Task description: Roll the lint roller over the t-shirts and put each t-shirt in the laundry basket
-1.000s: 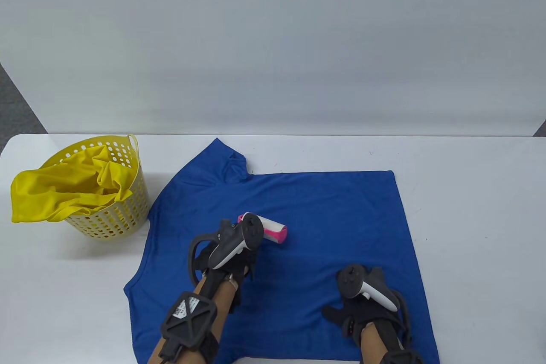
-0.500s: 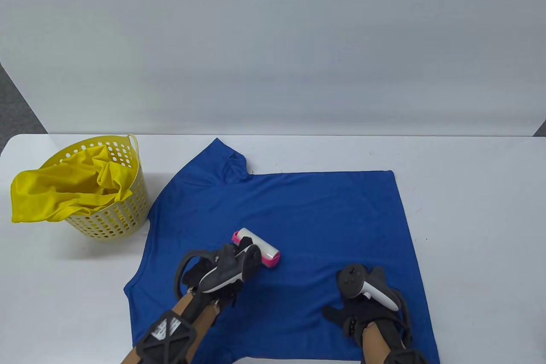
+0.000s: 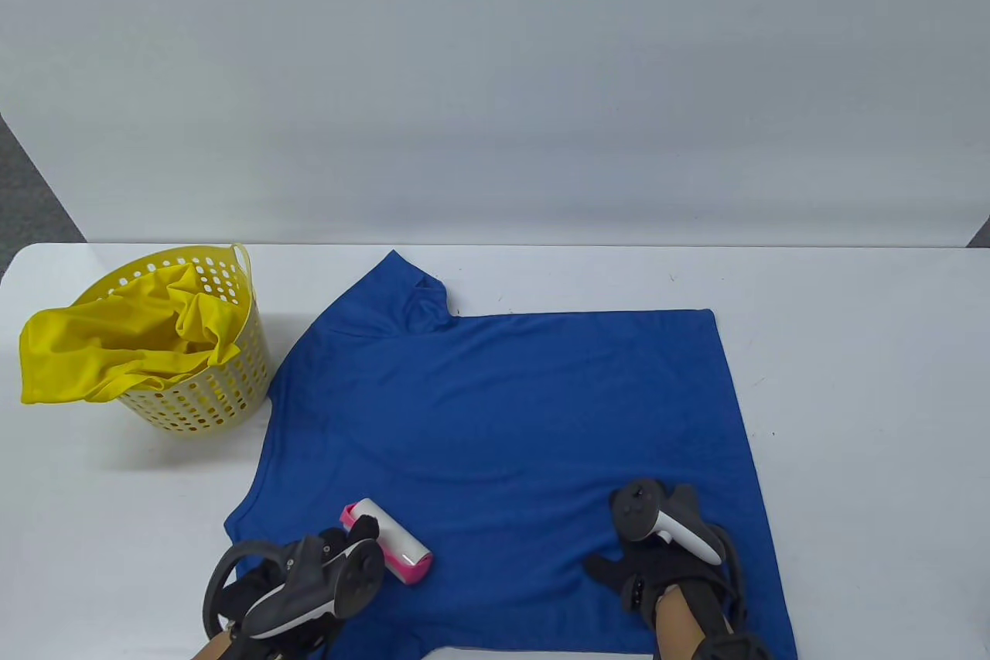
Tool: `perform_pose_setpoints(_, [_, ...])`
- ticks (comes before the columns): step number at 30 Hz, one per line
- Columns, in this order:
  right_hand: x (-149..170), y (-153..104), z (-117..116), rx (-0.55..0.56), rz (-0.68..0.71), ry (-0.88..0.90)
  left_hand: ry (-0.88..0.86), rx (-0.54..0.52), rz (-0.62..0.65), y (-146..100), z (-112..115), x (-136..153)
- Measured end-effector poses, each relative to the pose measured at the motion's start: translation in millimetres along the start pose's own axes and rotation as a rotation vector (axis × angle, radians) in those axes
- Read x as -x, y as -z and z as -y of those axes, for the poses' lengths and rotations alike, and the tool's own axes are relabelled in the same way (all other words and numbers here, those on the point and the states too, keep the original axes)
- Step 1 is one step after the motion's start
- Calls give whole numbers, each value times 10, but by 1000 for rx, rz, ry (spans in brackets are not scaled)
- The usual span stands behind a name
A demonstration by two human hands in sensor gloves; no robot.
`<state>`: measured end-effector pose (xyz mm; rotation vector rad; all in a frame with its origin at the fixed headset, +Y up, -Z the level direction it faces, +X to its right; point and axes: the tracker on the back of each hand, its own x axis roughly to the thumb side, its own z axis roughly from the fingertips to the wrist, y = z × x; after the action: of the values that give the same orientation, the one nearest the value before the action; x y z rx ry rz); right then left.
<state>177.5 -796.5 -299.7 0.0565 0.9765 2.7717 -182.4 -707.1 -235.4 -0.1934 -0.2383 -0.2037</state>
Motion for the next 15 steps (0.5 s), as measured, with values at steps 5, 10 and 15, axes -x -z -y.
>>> perform_pose_setpoints(5, [3, 0, -1, 0, 0, 0, -13, -5, -33, 549, -176, -271])
perform_pose_setpoints(10, [5, 0, 0, 0, 0, 0, -4, 4, -101, 1172, -383, -578])
perform_pose_setpoints(15, [3, 4, 1, -3, 2, 0, -65, 16, -160, 1617, -490, -739])
